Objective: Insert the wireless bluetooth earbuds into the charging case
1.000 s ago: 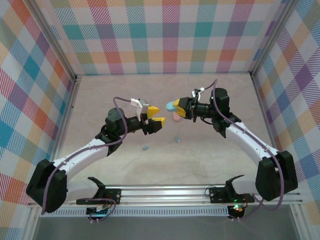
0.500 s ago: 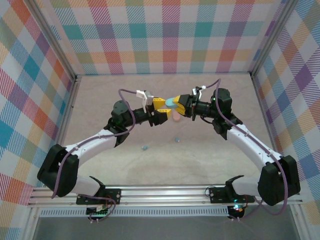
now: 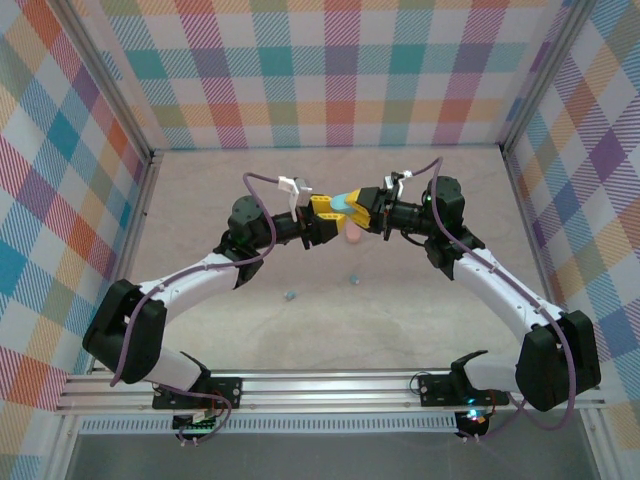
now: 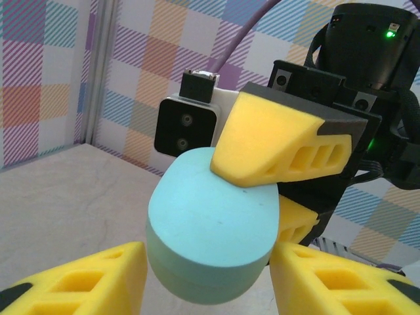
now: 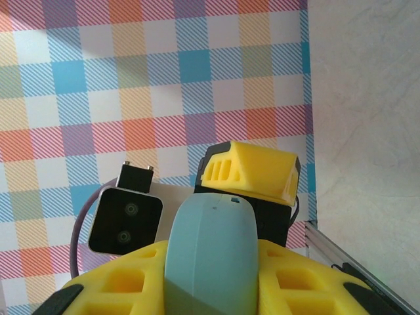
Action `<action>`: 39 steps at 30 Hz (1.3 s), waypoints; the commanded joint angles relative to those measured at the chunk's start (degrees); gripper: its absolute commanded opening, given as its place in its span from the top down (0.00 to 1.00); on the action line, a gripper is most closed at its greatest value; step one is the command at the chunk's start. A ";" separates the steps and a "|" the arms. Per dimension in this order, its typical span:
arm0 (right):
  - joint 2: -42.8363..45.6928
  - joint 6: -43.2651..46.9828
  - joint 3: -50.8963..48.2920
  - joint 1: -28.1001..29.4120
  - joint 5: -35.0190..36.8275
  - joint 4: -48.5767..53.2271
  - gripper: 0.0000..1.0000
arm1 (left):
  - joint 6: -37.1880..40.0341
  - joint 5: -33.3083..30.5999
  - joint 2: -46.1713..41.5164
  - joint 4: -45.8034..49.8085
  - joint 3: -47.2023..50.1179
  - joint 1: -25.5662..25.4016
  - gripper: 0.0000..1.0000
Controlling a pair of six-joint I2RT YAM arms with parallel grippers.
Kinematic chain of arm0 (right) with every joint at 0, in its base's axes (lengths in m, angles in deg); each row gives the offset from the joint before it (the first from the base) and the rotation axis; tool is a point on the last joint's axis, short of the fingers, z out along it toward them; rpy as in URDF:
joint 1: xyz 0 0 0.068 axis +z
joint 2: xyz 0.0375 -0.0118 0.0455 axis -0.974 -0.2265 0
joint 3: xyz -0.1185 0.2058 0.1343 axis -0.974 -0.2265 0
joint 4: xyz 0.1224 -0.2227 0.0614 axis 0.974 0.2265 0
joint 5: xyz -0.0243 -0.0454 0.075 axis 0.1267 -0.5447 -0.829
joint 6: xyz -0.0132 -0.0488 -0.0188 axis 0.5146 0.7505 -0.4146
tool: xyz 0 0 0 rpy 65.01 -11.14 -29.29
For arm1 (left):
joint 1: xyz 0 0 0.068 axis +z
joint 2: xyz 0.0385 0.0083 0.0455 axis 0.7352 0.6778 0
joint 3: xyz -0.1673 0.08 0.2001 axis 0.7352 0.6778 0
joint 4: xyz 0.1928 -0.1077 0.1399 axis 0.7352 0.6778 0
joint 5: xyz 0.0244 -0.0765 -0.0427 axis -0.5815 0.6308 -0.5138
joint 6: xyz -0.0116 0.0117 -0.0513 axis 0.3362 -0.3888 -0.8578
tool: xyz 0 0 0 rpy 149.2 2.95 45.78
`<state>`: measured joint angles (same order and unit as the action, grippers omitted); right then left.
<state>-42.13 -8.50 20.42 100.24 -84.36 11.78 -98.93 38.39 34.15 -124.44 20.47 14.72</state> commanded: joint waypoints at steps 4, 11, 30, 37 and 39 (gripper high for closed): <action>-0.51 -0.97 0.18 0.40 -0.50 -3.54 0.78 | -0.43 2.04 0.49 -1.94 -2.64 -0.27 0.55; -0.59 -1.28 0.11 0.57 -0.68 -3.86 0.77 | -1.21 2.50 1.02 -2.17 -3.10 -0.30 0.65; 6.51 22.95 6.73 -1.38 4.40 19.35 0.34 | 7.18 0.47 -7.00 14.43 -2.42 -0.13 0.75; 10.22 46.16 12.25 -2.15 8.13 33.74 0.42 | 13.28 -0.48 -12.55 27.01 -3.03 0.08 0.76; 10.22 54.44 13.99 -1.59 9.47 38.50 0.46 | 14.67 -0.66 -13.91 29.67 -3.27 0.08 0.76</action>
<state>-32.36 29.67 32.05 98.14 -77.17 40.57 -88.46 38.37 22.61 -100.88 18.94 14.75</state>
